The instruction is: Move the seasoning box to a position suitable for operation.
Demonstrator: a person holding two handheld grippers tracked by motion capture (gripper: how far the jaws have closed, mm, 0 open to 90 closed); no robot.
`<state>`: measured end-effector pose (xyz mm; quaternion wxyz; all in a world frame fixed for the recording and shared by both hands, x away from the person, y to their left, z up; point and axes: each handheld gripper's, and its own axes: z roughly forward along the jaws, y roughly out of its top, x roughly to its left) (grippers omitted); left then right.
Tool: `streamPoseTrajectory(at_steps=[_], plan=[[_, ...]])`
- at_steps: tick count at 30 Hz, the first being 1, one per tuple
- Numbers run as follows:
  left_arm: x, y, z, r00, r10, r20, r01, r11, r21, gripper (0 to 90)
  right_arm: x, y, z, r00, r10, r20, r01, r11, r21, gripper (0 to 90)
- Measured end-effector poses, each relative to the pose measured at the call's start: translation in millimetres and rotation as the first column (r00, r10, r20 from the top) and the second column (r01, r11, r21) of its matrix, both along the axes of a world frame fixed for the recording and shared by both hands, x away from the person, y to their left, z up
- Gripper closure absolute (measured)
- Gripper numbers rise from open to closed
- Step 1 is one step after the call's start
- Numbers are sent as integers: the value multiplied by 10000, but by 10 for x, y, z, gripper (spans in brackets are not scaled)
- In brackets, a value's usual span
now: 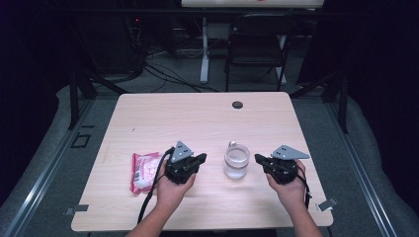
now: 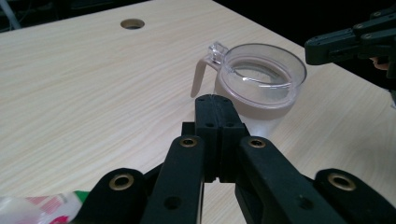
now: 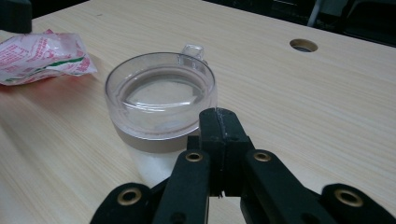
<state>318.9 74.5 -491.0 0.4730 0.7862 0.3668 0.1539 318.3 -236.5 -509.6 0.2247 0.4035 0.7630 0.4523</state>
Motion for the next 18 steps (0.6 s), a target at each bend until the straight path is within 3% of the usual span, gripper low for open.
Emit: streamPoseTrajectory(at_steps=[3,18], plan=[[26,-119,-60,9998,207,-18,-207,9994,271,900,39,-1,-30,10000,45,-28,-45,10000,36,900],[231,-492,-334,9960,605,-664,-568,9968,569,900,203,103,-162,9999,77,-107,-80,9996,-287,900]])
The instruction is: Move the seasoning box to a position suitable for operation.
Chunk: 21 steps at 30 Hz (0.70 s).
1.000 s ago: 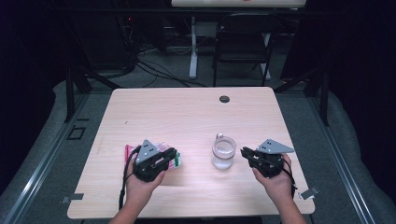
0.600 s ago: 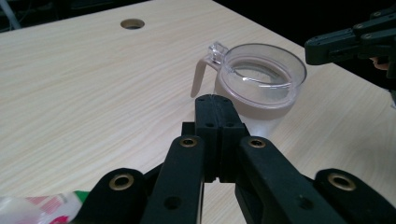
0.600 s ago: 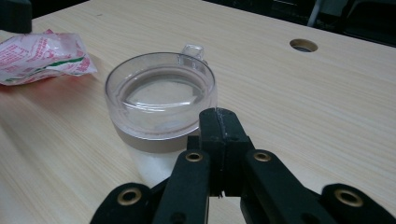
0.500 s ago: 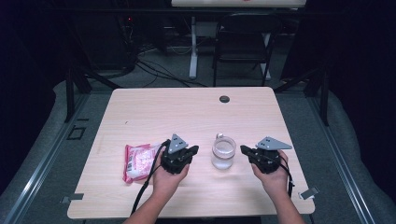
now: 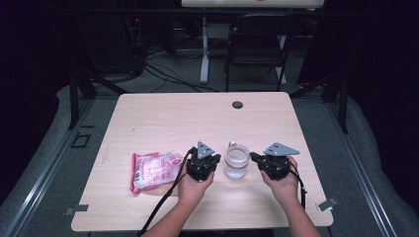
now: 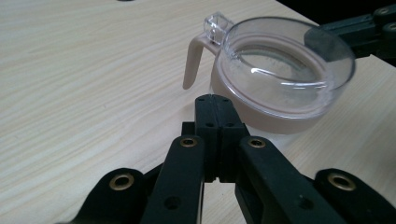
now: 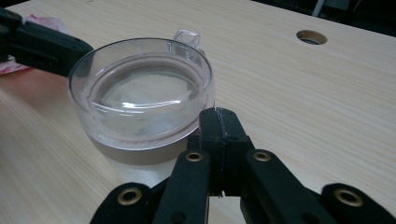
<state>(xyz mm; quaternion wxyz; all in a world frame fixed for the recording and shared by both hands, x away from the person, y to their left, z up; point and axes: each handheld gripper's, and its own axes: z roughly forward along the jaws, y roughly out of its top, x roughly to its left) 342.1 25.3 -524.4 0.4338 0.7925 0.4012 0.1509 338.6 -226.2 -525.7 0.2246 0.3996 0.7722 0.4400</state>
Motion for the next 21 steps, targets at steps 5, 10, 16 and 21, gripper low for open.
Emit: streamPoseTrajectory(at_steps=[5,10,16,21], plan=[[72,-59,-52,9998,182,-80,-181,9997,141,900,36,4,-29,10000,-48,-80,47,9999,-97,900],[101,-119,-52,9998,182,51,-183,9996,204,900,62,-9,-75,9997,29,-260,-29,10000,36,900],[107,-133,-47,9999,159,-21,-158,9998,131,900,60,3,-98,9992,-53,-385,56,9999,94,900],[114,-108,-41,10000,16,-66,-15,9999,158,900,43,12,-91,9991,33,-419,-31,10000,43,900]])
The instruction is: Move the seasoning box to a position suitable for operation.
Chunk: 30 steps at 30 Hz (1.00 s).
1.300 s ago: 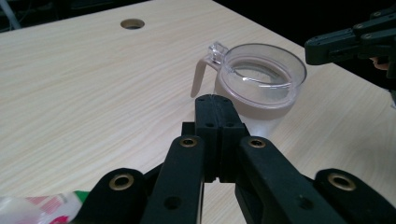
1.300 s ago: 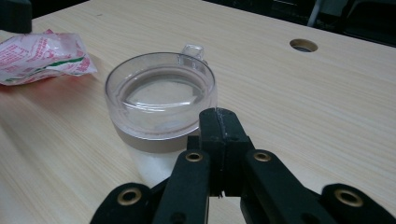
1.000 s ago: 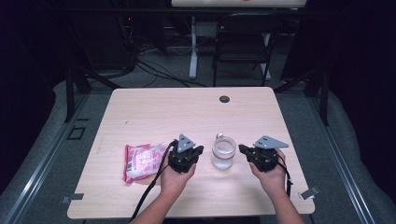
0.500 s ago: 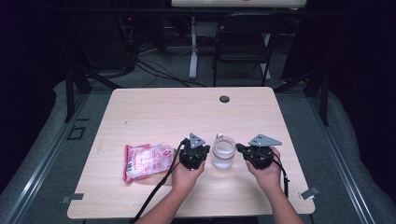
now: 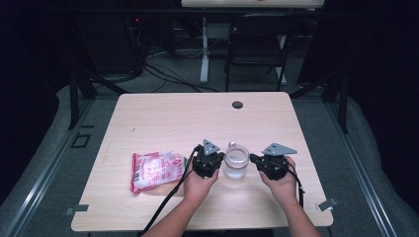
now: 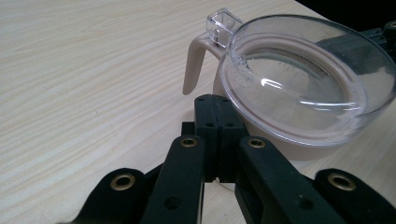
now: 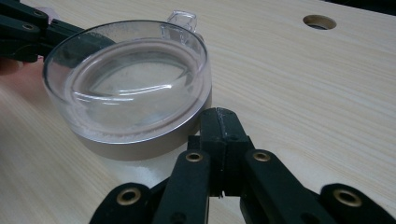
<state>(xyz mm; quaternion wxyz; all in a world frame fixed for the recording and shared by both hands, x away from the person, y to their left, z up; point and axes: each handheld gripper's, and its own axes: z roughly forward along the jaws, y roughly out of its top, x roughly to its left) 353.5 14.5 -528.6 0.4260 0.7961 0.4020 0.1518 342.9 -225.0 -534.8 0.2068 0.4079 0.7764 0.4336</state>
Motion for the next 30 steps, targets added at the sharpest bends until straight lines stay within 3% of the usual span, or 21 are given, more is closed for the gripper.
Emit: streamPoseTrajectory(at_steps=[10,15,22,26,30], plan=[[-29,62,2,9990,-447,-63,447,9990,-62,900,-190,35,31,9994,339,-43,-341,9986,-406,900],[-62,105,-19,9967,-808,-91,804,9961,-358,900,-317,57,37,9995,324,-55,-326,9985,-430,900],[-97,137,-19,9930,-1174,-94,1170,9924,-371,900,-504,86,68,9992,393,-21,-394,9981,-474,900],[-110,141,-14,9932,-1160,-39,1158,9928,-315,900,-560,77,85,9980,626,54,-624,9976,-303,900],[-189,145,36,9952,-958,193,962,9952,-199,890,-537,45,73,9989,452,124,-448,9985,-323,900]])
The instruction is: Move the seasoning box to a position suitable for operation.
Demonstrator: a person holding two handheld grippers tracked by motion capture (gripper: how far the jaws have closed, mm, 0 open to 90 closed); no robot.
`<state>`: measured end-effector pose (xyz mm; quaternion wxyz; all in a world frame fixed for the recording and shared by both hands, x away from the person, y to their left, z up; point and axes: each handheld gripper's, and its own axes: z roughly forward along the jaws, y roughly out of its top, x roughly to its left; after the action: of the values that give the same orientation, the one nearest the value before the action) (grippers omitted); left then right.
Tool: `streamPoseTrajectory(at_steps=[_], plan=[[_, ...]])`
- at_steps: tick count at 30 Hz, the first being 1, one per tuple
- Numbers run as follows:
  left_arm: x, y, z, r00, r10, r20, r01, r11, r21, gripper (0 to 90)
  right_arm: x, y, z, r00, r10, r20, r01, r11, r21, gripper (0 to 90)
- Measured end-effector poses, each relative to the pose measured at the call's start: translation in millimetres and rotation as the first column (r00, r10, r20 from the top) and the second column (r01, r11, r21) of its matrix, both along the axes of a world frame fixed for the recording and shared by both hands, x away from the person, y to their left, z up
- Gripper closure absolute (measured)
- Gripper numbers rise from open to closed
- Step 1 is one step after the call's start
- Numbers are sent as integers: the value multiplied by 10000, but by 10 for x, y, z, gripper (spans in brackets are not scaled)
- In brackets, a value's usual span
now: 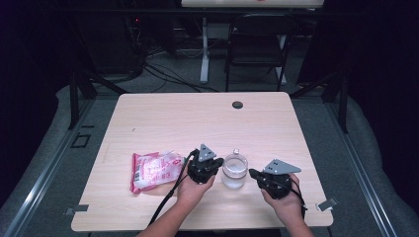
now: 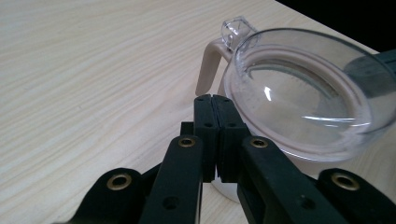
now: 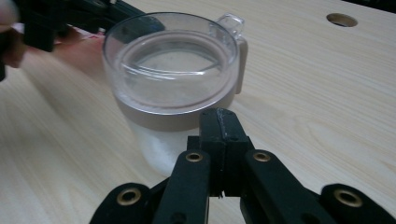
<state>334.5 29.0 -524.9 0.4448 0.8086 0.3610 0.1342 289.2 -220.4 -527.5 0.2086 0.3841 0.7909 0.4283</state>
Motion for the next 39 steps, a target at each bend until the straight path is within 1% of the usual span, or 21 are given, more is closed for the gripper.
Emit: streamPoseTrajectory(at_steps=[1,2,4,7,10,12,13,14,15,16,19,22,24,27,30,32,34,35,36,37,39], plan=[[-24,18,18,10000,7,82,-7,10000,12,889,10,-8,-2,10000,-51,18,51,10000,35,900],[-44,26,23,9999,86,77,-85,9999,-71,889,35,-25,-6,9999,-100,65,100,9999,90,900],[-89,63,42,9999,167,3,-167,9997,-170,889,87,-47,-13,9999,-164,6,164,9998,127,900],[-165,93,44,9998,188,-96,-191,9993,-326,890,166,-55,-29,9998,-193,32,193,9997,119,900],[-244,84,28,9998,134,-130,-137,9995,-285,892,257,-49,-32,9997,-226,123,225,9997,78,896],[-288,72,17,9999,91,-95,-92,9998,-170,893,308,-42,-36,9996,-219,155,218,9998,36,895],[-311,64,11,9999,85,-138,-87,9997,-208,893,324,-36,-40,9996,-228,151,227,9997,94,895],[-327,60,3,9999,90,-83,-91,9997,-207,894,349,-35,-40,9998,-142,118,141,9999,59,895],[-345,56,0,9998,104,-146,-108,9997,-228,893,367,-26,-43,9998,-147,94,146,9999,80,895],[-356,60,-3,9999,60,-88,-62,9998,-183,894,387,-20,-48,9999,-107,108,106,9999,79,894],[-390,51,-13,9998,75,-182,-80,9997,-251,897,424,4,-67,10000,-24,43,24,10000,21,894],[-410,32,-29,9997,35,-238,-41,9998,-218,897,438,35,-77,9998,190,24,-190,9998,-9,900],[-420,18,-40,9996,-4,-282,-1,9998,-200,897,438,50,-73,9998,193,74,-192,9997,-172,900],[-427,-11,-58,9995,-19,-308,17,10000,-82,898,433,43,-72,9998,204,11,-204,9997,-140,900],[-431,-21,-64,9997,5,-244,-4,10000,25,900,420,45,-67,9998,212,3,-212,9995,-219,900],[-429,-12,-64,9998,55,-209,-53,9999,86,900,408,47,-63,9998,198,-16,-198,9995,-230,900],[-428,3,-61,9996,84,-272,-81,9999,97,900,395,55,-64,9998,216,-3,-216,9995,-215,900],[-427,9,-64,9995,164,-281,-163,9999,35,900,388,58,-62,9997,261,-14,-261,9993,-249,900],[-421,25,-63,9995,133,-298,-131,9999,84,900,377,70,-62,9997,234,-16,-235,9995,-220,900],[-418,32,-69,9994,205,-262,-203,9998,48,900,367,80,-62,9998,221,-4,-221,9995,-211,900],[-417,48,-76,9990,288,-338,-288,9996,12,900,342,90,-52,9998,215,7,-215,9997,-151,900]])
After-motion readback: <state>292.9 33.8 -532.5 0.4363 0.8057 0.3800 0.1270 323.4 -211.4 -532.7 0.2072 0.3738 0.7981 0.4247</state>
